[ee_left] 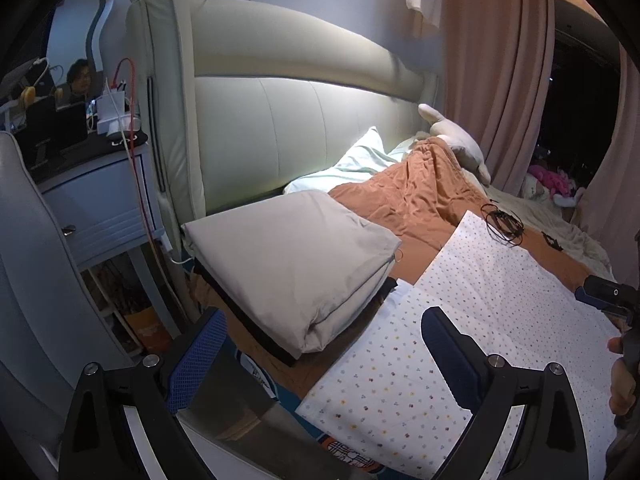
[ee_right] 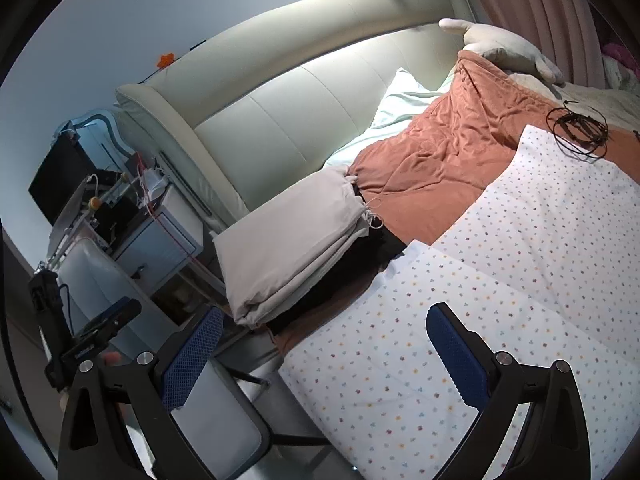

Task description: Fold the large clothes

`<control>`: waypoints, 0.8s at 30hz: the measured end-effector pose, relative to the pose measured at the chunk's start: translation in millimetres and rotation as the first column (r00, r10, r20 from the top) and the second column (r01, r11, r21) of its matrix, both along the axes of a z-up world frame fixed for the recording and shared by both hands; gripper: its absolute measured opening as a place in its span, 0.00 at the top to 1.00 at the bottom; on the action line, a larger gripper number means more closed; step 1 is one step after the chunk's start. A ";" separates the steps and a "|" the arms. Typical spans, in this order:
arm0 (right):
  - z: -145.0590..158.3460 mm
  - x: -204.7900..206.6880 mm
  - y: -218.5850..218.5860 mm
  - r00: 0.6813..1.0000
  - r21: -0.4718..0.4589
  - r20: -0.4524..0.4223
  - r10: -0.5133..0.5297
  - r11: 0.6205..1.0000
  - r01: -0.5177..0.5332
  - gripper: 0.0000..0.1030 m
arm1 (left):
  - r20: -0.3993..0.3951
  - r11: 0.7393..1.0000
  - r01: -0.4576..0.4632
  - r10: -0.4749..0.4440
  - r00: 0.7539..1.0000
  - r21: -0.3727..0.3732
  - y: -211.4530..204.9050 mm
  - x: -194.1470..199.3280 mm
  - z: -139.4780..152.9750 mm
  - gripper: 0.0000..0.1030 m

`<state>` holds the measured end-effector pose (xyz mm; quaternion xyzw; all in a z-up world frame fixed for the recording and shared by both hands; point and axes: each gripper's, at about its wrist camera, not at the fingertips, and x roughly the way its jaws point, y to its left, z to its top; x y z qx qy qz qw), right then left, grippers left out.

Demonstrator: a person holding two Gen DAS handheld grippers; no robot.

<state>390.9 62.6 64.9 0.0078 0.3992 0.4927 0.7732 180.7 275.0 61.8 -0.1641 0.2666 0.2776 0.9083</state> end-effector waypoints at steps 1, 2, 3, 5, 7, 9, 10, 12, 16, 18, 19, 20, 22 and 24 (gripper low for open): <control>2.7 -4.9 -6.6 1.000 0.000 0.020 -0.007 1.000 0.007 0.01 | 0.003 1.000 0.007 -0.007 1.000 0.010 -6.6 -3.4 1.4 0.04; 5.3 -10.4 -13.8 0.999 0.001 0.041 -0.014 1.000 0.014 0.01 | 0.005 1.000 0.014 -0.014 1.000 0.016 -12.3 -6.5 2.3 0.04; 7.3 -14.5 -19.4 0.998 0.004 0.053 -0.019 1.000 0.019 0.01 | 0.006 0.999 0.023 -0.023 1.000 0.023 -19.0 -10.0 3.0 0.04; 10.4 -24.5 -34.3 0.997 0.018 0.068 -0.031 0.999 0.029 0.01 | 0.007 0.999 0.039 -0.039 0.999 0.030 -30.2 -15.7 3.3 0.04; 12.6 -34.1 -47.8 0.996 0.028 0.081 -0.044 0.999 0.042 0.01 | 0.009 0.998 0.055 -0.056 0.998 0.035 -41.5 -22.7 3.0 0.04; 14.9 -42.8 -61.8 0.993 0.037 0.097 -0.062 0.998 0.058 0.01 | 0.019 0.996 0.074 -0.074 0.997 0.041 -52.0 -30.8 2.7 0.04; 16.3 -47.3 -69.0 0.993 0.046 0.102 -0.067 0.997 0.062 0.01 | 0.021 0.996 0.080 -0.081 0.996 0.047 -57.6 -34.5 2.5 0.05; 18.6 -56.7 -82.7 0.991 0.065 0.111 -0.079 0.995 0.072 0.01 | 0.029 0.994 0.090 -0.092 0.995 0.057 -66.8 -42.6 2.5 0.04; 19.1 -76.9 -106.4 0.986 0.075 0.133 -0.098 0.993 0.088 0.01 | 0.043 0.991 0.113 -0.116 0.992 0.068 -85.5 -60.0 1.5 0.04; 16.9 -87.0 -117.7 0.985 0.079 0.131 -0.112 0.992 0.102 0.01 | 0.049 0.989 0.124 -0.128 0.991 0.078 -95.1 -68.6 0.9 0.04; 16.0 -93.2 -124.2 0.983 0.078 0.136 -0.122 0.991 0.112 0.01 | 0.054 0.988 0.130 -0.135 0.989 0.081 -99.2 -72.3 0.9 0.04; 14.9 -99.3 -129.8 0.981 0.080 0.143 -0.130 0.990 0.119 0.01 | 0.060 0.987 0.137 -0.143 0.988 0.085 -105.2 -76.8 0.3 0.04; 12.9 -112.3 -140.9 0.976 0.076 0.157 -0.148 0.988 0.137 0.01 | 0.071 0.984 0.151 -0.158 0.985 0.095 -116.5 -85.1 -1.3 0.04; 11.0 -126.1 -152.6 0.971 0.071 0.172 -0.167 0.985 0.157 0.01 | 0.077 0.980 0.165 -0.174 0.982 0.110 -127.5 -93.2 -3.6 0.04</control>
